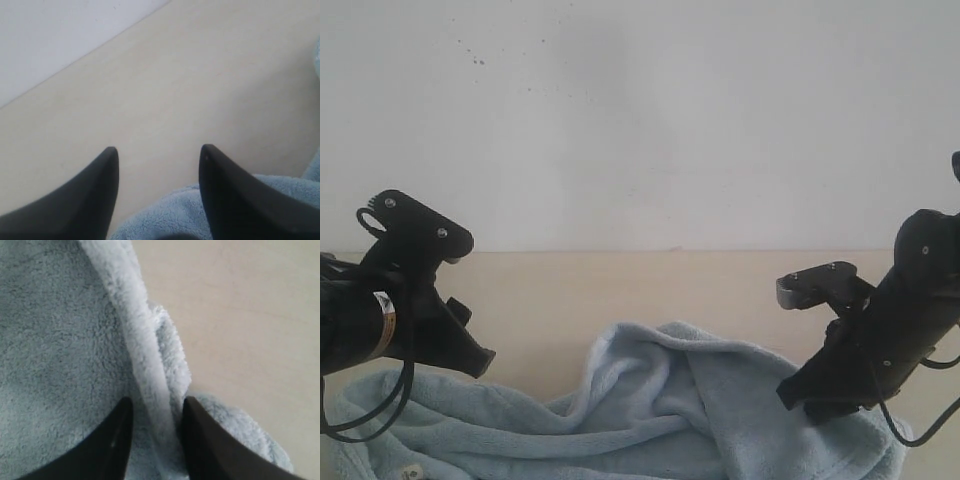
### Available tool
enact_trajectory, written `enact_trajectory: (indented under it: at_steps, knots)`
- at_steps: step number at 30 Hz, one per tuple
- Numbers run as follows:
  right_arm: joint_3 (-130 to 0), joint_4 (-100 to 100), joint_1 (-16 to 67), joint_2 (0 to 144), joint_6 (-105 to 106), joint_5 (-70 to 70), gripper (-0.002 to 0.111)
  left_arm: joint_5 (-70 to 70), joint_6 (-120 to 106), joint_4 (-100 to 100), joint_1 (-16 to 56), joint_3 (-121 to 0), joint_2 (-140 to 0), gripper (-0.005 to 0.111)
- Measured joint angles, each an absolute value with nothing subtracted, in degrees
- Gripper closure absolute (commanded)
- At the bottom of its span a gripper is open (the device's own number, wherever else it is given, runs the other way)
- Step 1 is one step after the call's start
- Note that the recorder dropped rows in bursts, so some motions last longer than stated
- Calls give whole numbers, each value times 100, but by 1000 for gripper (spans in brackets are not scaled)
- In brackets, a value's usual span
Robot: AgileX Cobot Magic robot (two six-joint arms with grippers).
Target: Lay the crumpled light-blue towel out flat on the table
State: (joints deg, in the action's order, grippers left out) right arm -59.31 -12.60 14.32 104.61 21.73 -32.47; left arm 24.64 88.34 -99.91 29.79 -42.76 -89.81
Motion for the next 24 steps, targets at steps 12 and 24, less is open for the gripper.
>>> enact_trajectory:
  at_steps: [12, 24]
  knots:
    - [-5931, -1282, 1432, 10461, 2188, -3357, 67, 2464, 8834, -9991, 2979, -4276, -8981, 59]
    - [-5931, -1304, 1432, 10428, 2844, -2925, 67, 1838, 8834, -9991, 2979, -4348, -8981, 59]
